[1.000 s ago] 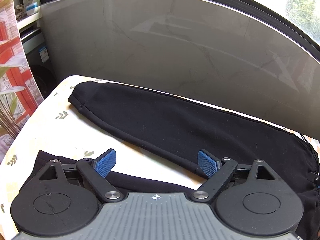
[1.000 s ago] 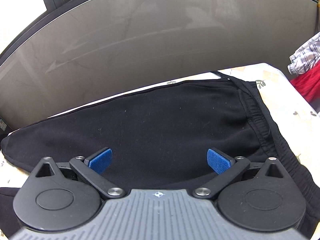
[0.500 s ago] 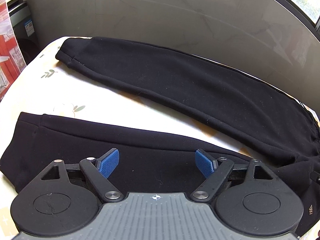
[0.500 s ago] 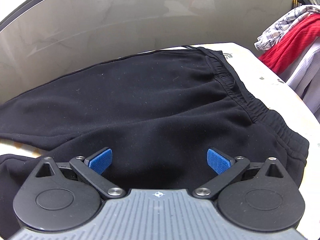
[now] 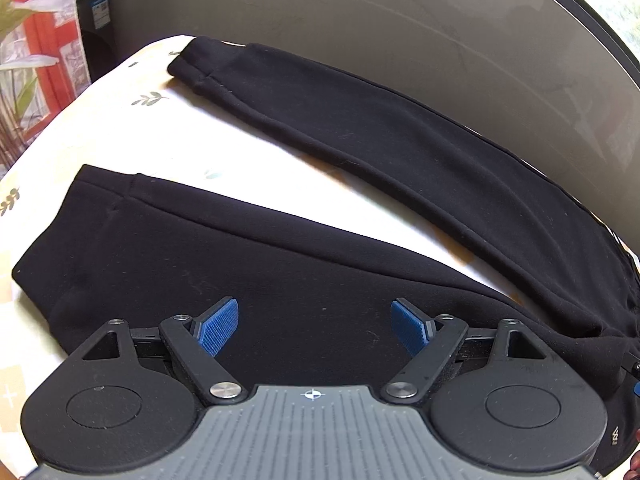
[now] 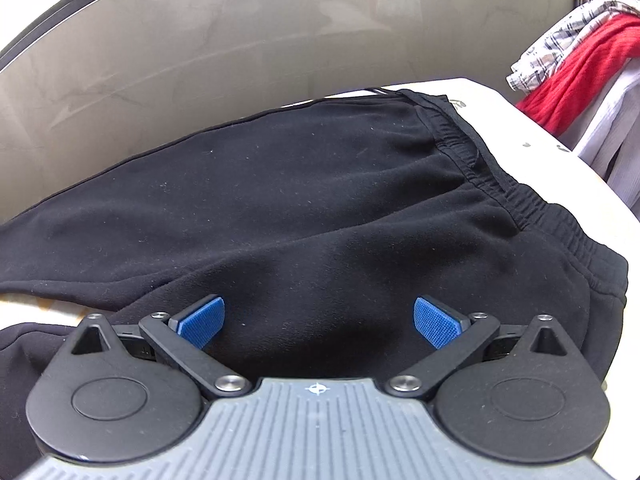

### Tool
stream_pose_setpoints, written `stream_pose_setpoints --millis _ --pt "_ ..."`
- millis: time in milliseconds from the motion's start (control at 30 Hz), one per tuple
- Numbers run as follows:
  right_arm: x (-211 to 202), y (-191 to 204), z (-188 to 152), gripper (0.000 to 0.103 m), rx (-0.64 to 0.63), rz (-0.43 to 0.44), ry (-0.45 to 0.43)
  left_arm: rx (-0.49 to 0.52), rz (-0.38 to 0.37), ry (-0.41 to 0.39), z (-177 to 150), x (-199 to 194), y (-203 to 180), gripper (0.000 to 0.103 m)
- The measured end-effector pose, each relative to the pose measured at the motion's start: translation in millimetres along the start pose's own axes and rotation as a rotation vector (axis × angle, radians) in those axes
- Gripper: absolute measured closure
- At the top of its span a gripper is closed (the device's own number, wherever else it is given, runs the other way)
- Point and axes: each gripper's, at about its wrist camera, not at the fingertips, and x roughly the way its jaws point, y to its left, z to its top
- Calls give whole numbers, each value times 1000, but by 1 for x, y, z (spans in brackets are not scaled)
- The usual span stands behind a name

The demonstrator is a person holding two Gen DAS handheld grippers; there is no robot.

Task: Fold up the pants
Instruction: 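Move both open tools down toward the sweatpants, left tool toward the leg cuffs, then close the left gripper on the leg cuff of the sweatpants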

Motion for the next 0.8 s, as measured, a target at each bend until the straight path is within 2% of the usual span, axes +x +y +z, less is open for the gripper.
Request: stream_pose_setpoints --millis 67,233,333,433,533,633,700,800 --pt "-2 8 3 0 -15 7 -20 -34 23 -13 -1 -6 17 19" --pt "-1 23 13 0 -9 86 -40 -158 64 -43 -3 -22 69 29" --pt "1 35 20 0 -33 106 -53 -293 97 -84 -3 -36 111 40" --pt "-1 47 24 0 -67 128 -73 -445 107 -113 -8 -45 142 46" --pt "1 54 26 0 -76 145 -72 -566 82 -117 -20 -43 164 54" --pt "7 57 26 0 -83 137 -52 -685 15 -108 -33 -33 176 61" --pt "8 57 26 0 -77 136 -44 -724 -12 -108 -35 -23 178 61" --pt "7 56 26 0 -89 135 -51 -684 12 -117 -39 -24 171 61"
